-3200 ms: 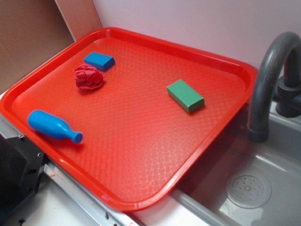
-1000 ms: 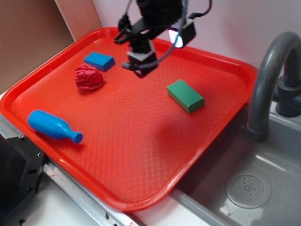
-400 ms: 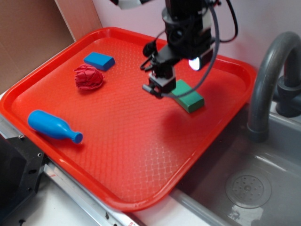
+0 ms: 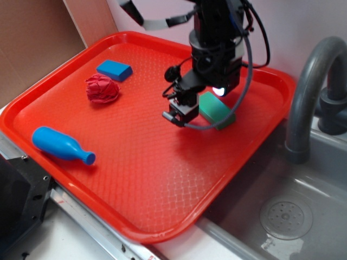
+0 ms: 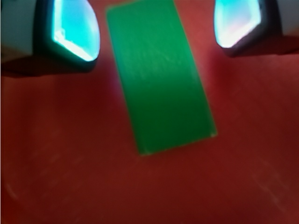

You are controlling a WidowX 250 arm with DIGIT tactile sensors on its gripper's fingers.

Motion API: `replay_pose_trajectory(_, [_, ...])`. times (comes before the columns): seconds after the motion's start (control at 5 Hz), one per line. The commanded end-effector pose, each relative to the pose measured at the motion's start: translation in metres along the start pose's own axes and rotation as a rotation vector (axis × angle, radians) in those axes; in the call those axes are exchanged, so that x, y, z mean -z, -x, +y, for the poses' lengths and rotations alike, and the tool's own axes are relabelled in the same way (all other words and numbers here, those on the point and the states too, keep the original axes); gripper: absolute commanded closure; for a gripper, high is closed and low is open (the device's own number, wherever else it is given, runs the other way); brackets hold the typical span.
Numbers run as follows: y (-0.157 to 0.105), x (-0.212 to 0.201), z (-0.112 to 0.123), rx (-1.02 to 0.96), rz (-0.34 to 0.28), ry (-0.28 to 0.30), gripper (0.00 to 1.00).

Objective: Grab the green block.

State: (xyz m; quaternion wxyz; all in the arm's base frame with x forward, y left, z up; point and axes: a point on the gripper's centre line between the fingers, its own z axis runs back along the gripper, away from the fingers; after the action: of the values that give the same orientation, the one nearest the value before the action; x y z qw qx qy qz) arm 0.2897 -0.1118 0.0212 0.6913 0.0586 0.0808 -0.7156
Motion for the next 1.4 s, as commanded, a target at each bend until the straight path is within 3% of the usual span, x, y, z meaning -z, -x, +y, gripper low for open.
replay_pose_trajectory(0.0, [-0.014, 0.000, -0.003, -0.011, 0.011, -0.036, 0.00])
replay_pose_trajectory(0.2, [-0.017, 0.003, -0.006, 0.009, 0.004, -0.047, 1.00])
replay_pose_trajectory(0.6, [-0.013, -0.001, -0.012, -0.014, -0.008, -0.067, 1.00])
replay_pose_trajectory(0.8, [0.022, -0.043, -0.025, -0.282, -0.052, -0.159, 1.00])
replay_pose_trajectory(1.0, [0.032, -0.076, -0.028, -0.533, -0.003, -0.151, 1.00])
replay_pose_trajectory(1.2, [0.037, -0.103, -0.036, -0.775, -0.009, -0.075, 1.00])
